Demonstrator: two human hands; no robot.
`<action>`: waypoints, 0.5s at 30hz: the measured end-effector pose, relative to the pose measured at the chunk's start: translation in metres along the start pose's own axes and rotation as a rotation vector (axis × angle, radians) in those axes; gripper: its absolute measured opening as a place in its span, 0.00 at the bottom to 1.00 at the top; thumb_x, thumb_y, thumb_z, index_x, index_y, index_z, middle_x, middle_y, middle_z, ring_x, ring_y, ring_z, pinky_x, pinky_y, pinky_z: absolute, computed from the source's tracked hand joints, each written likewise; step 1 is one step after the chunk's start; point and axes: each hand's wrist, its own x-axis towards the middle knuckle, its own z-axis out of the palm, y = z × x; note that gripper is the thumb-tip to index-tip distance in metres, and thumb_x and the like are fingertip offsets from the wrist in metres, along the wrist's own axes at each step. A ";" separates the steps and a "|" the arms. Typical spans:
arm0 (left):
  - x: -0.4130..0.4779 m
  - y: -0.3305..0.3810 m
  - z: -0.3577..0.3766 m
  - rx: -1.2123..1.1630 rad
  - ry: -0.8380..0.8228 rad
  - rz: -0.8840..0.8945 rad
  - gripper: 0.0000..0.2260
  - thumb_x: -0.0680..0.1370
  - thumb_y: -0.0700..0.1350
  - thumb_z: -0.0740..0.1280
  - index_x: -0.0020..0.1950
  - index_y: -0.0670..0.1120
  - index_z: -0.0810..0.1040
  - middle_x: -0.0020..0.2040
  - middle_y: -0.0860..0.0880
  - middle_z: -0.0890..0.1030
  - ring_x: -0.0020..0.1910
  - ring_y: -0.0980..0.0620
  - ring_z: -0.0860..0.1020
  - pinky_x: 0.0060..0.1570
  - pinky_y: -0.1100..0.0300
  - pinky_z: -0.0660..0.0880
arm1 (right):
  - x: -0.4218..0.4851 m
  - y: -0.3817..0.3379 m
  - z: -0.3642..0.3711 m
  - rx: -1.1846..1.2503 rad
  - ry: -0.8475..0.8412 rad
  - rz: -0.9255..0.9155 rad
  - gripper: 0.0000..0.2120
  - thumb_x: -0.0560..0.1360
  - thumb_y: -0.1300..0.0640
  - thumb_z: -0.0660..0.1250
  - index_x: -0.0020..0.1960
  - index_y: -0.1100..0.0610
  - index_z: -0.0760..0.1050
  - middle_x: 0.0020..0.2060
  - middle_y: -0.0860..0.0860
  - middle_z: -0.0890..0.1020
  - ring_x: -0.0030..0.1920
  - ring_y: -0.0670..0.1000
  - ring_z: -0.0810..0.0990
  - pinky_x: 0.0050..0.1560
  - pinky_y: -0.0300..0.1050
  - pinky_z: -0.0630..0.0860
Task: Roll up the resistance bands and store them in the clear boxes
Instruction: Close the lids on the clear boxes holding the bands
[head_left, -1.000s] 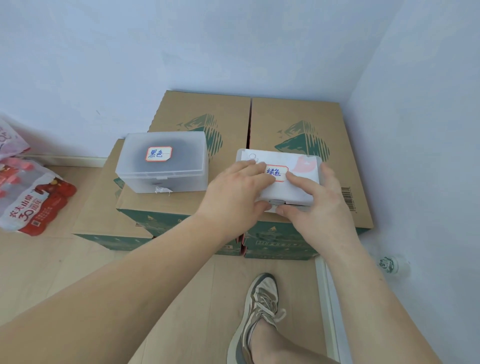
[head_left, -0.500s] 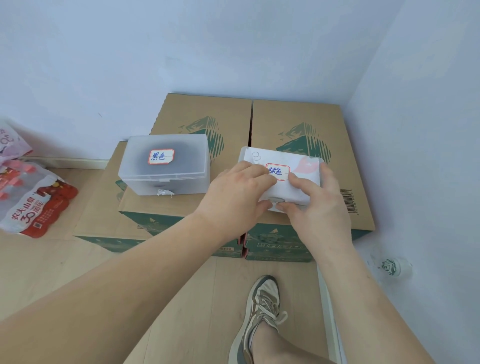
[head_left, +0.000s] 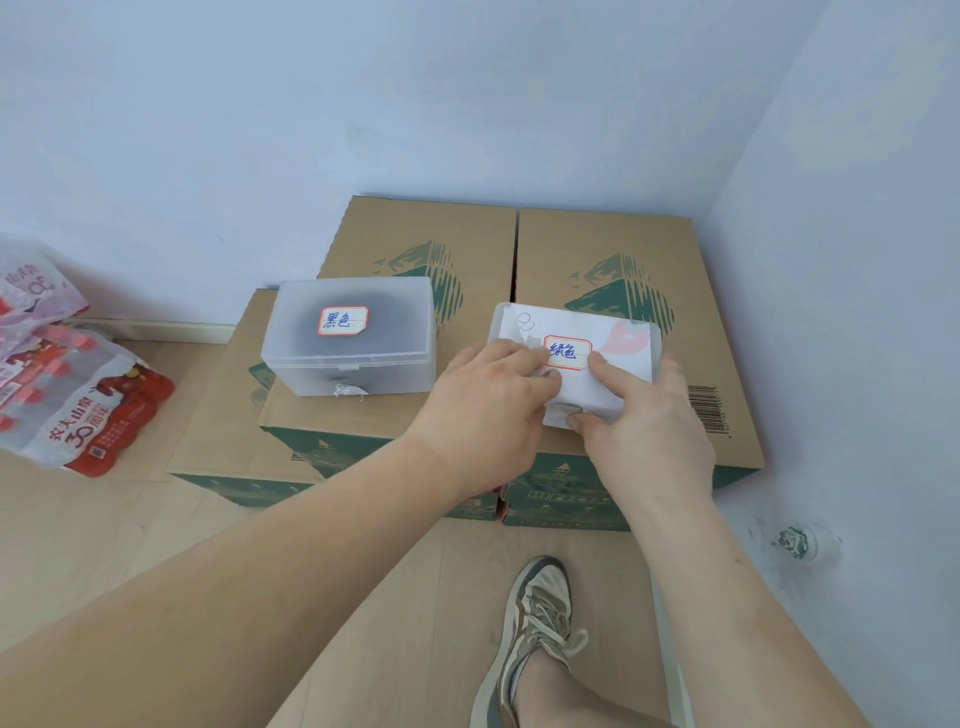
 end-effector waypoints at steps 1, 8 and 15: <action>-0.001 -0.005 -0.008 0.025 -0.001 -0.015 0.09 0.74 0.42 0.70 0.53 0.47 0.85 0.66 0.44 0.81 0.62 0.40 0.79 0.63 0.44 0.76 | 0.001 -0.003 0.000 0.020 0.000 0.000 0.28 0.74 0.49 0.76 0.72 0.35 0.74 0.77 0.49 0.64 0.65 0.57 0.76 0.54 0.54 0.79; -0.024 -0.064 -0.042 0.184 -0.208 -0.539 0.21 0.82 0.57 0.59 0.70 0.47 0.72 0.76 0.43 0.68 0.77 0.41 0.63 0.75 0.42 0.61 | 0.009 -0.031 0.012 0.023 -0.029 0.005 0.30 0.76 0.46 0.74 0.75 0.34 0.70 0.82 0.53 0.54 0.78 0.61 0.63 0.64 0.59 0.75; -0.040 -0.071 -0.032 0.084 -0.032 -0.483 0.14 0.82 0.54 0.66 0.58 0.46 0.82 0.69 0.45 0.79 0.69 0.41 0.74 0.68 0.38 0.69 | 0.006 -0.063 0.023 -0.140 -0.020 -0.180 0.24 0.76 0.33 0.69 0.71 0.32 0.73 0.84 0.52 0.55 0.84 0.59 0.45 0.80 0.70 0.45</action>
